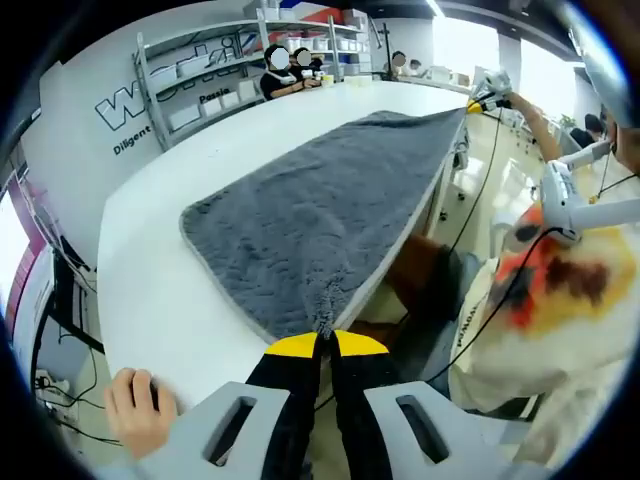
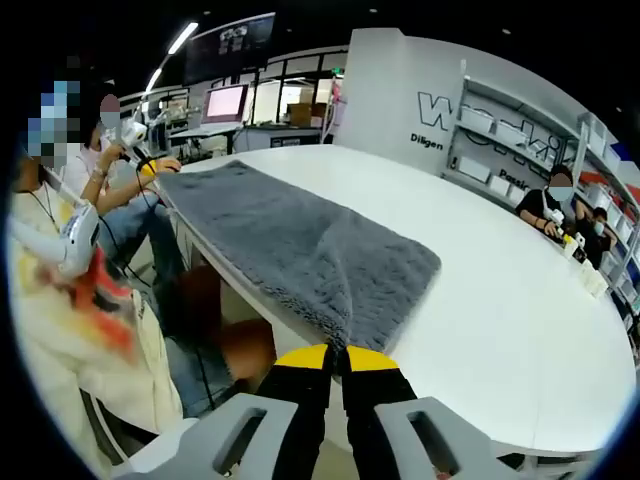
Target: Fold the towel on the table until its edges align and the towel forms a compact rectangular stack.
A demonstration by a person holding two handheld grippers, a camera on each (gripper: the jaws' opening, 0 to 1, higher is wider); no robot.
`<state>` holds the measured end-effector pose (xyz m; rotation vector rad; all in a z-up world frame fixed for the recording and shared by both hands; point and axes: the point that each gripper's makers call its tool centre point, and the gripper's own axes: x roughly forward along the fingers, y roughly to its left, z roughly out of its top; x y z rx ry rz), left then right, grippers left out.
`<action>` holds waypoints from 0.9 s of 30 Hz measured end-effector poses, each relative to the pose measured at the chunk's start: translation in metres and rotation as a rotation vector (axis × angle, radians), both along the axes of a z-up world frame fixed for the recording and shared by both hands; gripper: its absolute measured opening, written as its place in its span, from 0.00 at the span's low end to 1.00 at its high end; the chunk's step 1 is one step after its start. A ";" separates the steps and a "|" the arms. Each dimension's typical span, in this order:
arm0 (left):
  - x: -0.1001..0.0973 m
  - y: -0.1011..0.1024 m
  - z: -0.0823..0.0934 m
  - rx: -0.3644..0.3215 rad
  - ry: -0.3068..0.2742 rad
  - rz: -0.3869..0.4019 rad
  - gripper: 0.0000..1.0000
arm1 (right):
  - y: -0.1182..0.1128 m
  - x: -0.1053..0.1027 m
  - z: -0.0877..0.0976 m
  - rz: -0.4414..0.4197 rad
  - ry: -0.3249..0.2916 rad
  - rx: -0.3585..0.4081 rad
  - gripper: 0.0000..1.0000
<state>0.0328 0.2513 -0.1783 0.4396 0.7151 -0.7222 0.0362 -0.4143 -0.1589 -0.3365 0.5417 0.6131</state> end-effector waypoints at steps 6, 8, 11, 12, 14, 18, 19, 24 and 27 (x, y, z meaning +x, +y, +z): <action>-0.008 -0.003 0.000 -0.013 0.008 0.010 0.04 | -0.003 -0.010 0.004 -0.002 -0.005 0.000 0.00; -0.011 -0.002 0.000 -0.017 0.013 0.014 0.03 | -0.003 -0.013 0.005 0.001 -0.007 0.001 0.00; -0.014 -0.004 0.002 -0.025 0.011 0.018 0.03 | -0.004 -0.017 0.005 -0.001 -0.007 -0.001 0.00; -0.015 -0.004 0.003 -0.027 0.011 0.016 0.03 | -0.004 -0.017 0.005 -0.001 -0.007 -0.002 0.00; -0.018 -0.004 0.004 -0.028 0.011 0.014 0.03 | -0.006 -0.020 0.007 -0.004 -0.008 -0.002 0.00; -0.023 -0.004 0.009 -0.035 0.000 0.011 0.03 | -0.005 -0.022 0.015 -0.007 -0.029 -0.005 0.00; -0.024 -0.004 0.011 -0.041 -0.006 0.014 0.03 | -0.005 -0.022 0.018 -0.010 -0.039 -0.005 0.00; -0.023 -0.002 0.021 -0.064 -0.028 0.026 0.03 | -0.002 -0.019 0.031 -0.014 -0.072 -0.009 0.00; -0.020 0.000 0.024 -0.059 -0.035 0.025 0.03 | 0.000 -0.015 0.036 -0.017 -0.086 -0.012 0.00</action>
